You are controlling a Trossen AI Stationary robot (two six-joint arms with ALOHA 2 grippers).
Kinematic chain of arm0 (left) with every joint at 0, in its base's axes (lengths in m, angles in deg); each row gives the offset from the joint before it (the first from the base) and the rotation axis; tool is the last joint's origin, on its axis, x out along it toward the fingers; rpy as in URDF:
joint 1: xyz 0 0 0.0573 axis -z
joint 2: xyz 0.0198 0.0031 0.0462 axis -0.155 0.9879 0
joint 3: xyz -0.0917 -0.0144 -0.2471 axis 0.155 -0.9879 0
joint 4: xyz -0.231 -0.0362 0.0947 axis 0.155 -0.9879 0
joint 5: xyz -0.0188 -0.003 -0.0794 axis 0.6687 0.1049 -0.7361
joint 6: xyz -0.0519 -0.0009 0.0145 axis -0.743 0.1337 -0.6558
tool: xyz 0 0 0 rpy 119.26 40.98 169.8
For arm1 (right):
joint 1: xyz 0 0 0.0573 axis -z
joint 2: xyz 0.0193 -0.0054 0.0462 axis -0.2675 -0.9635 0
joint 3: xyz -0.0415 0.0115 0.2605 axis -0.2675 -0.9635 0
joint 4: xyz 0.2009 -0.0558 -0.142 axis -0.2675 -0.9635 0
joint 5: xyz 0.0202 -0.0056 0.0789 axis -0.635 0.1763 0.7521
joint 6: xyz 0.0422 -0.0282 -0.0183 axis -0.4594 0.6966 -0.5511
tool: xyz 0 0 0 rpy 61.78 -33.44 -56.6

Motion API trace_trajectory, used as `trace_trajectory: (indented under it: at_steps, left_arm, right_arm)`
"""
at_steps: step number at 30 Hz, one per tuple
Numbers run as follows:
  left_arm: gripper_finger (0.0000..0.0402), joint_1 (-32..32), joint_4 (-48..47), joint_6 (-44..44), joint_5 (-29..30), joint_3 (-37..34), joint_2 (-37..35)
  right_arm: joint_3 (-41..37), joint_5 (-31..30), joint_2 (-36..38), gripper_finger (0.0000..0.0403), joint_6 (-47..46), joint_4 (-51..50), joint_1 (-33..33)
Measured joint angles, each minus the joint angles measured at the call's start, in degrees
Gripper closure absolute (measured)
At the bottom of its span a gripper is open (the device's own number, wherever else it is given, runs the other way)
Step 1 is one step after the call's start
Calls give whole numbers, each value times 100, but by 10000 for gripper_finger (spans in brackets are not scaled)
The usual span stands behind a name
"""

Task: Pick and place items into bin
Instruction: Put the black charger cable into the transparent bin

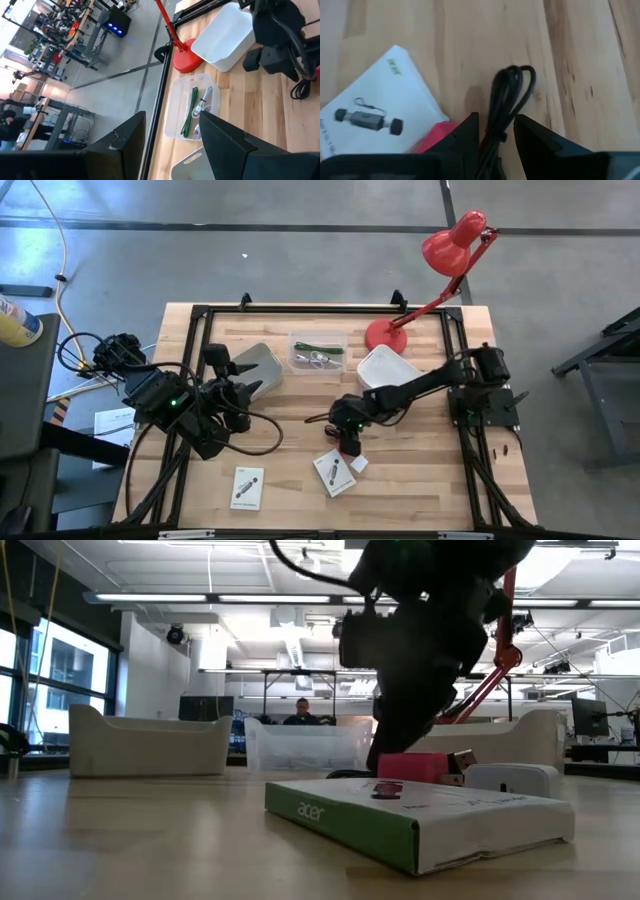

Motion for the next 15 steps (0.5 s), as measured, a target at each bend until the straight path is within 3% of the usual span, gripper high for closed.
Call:
trace_trajectory:
  at_steps: [8, 15]
  left_arm:
    - [229, 0, 1, 152, -89, 0, 0]
    - [229, 0, 2, 152, -103, 0, 0]
  right_arm:
    - [16, -24, -257, 289, -449, -60, 4]
    - [15, -407, -256, 307, -609, -232, -4]
